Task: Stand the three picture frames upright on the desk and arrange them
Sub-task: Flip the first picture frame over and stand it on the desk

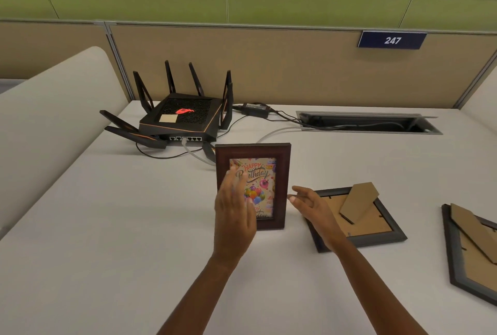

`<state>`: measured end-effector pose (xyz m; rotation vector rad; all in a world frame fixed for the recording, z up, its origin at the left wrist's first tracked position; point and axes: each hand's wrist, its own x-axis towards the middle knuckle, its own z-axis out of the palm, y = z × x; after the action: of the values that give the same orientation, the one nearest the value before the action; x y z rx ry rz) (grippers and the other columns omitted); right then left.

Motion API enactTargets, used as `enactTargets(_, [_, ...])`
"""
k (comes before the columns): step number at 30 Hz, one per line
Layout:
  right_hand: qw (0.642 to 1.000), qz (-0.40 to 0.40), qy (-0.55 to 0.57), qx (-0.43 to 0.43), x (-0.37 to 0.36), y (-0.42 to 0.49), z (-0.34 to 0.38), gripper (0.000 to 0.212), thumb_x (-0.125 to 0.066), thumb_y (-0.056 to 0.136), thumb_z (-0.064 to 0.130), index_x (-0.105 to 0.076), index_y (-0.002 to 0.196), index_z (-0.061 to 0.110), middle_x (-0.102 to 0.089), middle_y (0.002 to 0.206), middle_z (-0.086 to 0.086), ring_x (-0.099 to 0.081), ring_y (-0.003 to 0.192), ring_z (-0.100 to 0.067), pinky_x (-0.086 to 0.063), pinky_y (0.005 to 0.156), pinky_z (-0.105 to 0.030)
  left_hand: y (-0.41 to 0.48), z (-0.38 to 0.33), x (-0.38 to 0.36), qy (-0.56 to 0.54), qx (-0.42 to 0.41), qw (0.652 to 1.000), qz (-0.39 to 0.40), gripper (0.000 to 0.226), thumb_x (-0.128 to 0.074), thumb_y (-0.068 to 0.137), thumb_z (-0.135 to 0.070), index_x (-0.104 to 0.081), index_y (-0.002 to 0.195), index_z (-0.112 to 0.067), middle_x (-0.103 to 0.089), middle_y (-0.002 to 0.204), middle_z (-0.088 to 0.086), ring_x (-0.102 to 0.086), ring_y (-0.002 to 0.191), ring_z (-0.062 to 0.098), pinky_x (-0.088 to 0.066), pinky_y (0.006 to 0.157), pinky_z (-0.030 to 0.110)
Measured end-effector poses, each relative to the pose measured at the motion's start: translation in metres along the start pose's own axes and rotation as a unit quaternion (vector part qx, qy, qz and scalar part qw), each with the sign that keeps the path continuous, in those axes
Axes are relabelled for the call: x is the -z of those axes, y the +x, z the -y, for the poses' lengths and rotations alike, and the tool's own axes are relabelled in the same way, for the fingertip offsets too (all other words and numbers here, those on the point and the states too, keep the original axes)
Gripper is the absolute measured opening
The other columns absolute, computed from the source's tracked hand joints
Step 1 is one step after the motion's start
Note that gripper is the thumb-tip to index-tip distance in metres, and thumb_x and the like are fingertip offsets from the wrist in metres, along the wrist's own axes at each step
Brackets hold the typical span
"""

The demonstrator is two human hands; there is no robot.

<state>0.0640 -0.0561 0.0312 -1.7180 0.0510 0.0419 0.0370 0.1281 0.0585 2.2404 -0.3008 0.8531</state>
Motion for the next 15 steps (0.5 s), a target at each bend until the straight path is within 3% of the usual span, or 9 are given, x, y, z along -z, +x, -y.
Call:
enactTargets(4, [0.998, -0.025, -0.053, 0.038, 0.023, -0.008, -0.001, 0.028, -0.054, 0.088, 0.017, -0.052, 0.115, 0.017, -0.059, 0.107, 0.000, -0.057, 0.094, -0.002, -0.046, 0.071, -0.001, -0.010, -0.028, -0.020, 0.037, -0.088, 0.993, 0.069, 0.046, -0.044, 0.083, -0.009, -0.036, 0.128, -0.007, -0.048, 0.134, 0.020, -0.036, 0.129, 0.027, -0.043, 0.099, 0.041])
enactTargets(10, [0.976, -0.073, -0.193, 0.076, 0.063, -0.023, -0.012, 0.035, -0.049, 0.091, 0.022, -0.048, 0.124, 0.013, -0.055, 0.126, -0.005, -0.051, 0.114, -0.017, -0.043, 0.097, -0.031, -0.028, -0.062, -0.059, 0.046, -0.118, 0.975, 0.180, 0.051, -0.072, 0.069, -0.003, -0.058, 0.119, -0.004, -0.060, 0.126, 0.020, -0.057, 0.117, 0.031, -0.052, 0.091, 0.034])
enactTargets(13, [0.952, -0.081, -0.282, 0.082, 0.078, -0.027, -0.020, 0.037, -0.047, 0.092, 0.023, -0.044, 0.128, 0.014, -0.040, 0.141, -0.009, -0.038, 0.130, -0.021, -0.033, 0.103, -0.026, -0.036, -0.075, -0.079, 0.075, -0.066, 0.968, 0.229, 0.053, -0.077, 0.067, -0.014, -0.061, 0.116, -0.004, -0.061, 0.124, 0.022, -0.061, 0.113, 0.031, -0.056, 0.084, 0.031])
enactTargets(15, [0.931, -0.088, -0.343, 0.087, 0.086, -0.029, -0.024, 0.039, -0.044, 0.093, 0.026, -0.041, 0.129, 0.013, -0.030, 0.148, -0.010, -0.026, 0.138, -0.022, -0.026, 0.105, -0.025, -0.039, -0.081, -0.089, 0.098, 0.002, 0.962, 0.256, 0.057, -0.074, 0.072, -0.024, -0.055, 0.123, -0.004, -0.056, 0.129, 0.025, -0.057, 0.118, 0.034, -0.054, 0.088, 0.034])
